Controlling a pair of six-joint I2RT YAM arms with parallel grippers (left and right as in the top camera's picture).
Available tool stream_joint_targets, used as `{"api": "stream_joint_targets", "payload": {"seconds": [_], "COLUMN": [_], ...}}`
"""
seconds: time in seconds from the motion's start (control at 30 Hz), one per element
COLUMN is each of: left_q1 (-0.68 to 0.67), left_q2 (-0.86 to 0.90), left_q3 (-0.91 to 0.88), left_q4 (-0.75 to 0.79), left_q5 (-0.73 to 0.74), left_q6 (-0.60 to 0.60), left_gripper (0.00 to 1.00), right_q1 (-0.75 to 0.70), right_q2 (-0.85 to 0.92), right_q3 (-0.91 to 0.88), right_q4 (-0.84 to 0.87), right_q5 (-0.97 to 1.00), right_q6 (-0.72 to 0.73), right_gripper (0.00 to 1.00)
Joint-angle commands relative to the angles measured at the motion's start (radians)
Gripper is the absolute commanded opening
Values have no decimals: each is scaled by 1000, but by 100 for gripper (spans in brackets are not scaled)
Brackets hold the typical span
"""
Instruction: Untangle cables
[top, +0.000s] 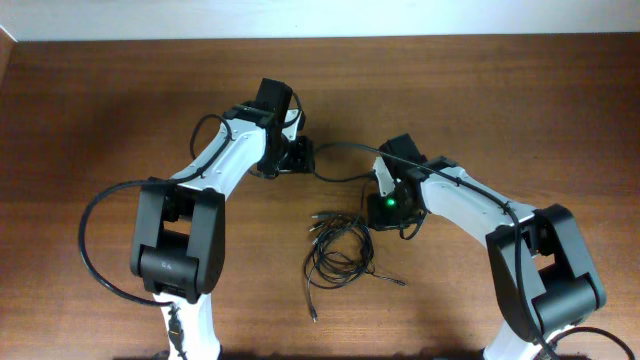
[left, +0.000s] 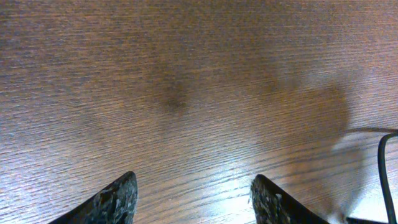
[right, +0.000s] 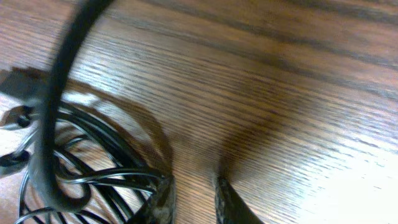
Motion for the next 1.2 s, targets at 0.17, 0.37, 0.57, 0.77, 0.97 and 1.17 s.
{"api": "stream_joint_targets", "payload": {"seconds": [0.17, 0.37, 0.57, 0.77, 0.97, 1.17], "left_q1": [-2, -8, -14, -15, -14, -14], "left_q2": [11, 11, 11, 11, 11, 11], "left_q3": [8, 8, 8, 8, 8, 8], "left_q4": [0, 3, 3, 3, 3, 3], "left_q5": [8, 8, 8, 8, 8, 8], "left_q6": [-6, -6, -6, -6, -5, -6], "left_gripper": [59, 60, 61, 62, 62, 62], "right_q1": [-10, -8, 6, 25, 76, 74], "right_q2": [-34, -33, -23, -22, -7, -7], "right_q3": [31, 31, 25, 15, 14, 14], "right_q4": [-50, -14, 37, 55, 48, 0], "right_q5": [-87, -87, -77, -48, 74, 333], "right_q6": [-97, -97, -97, -97, -97, -51], "right_gripper": [18, 25, 25, 25, 25, 32]}}
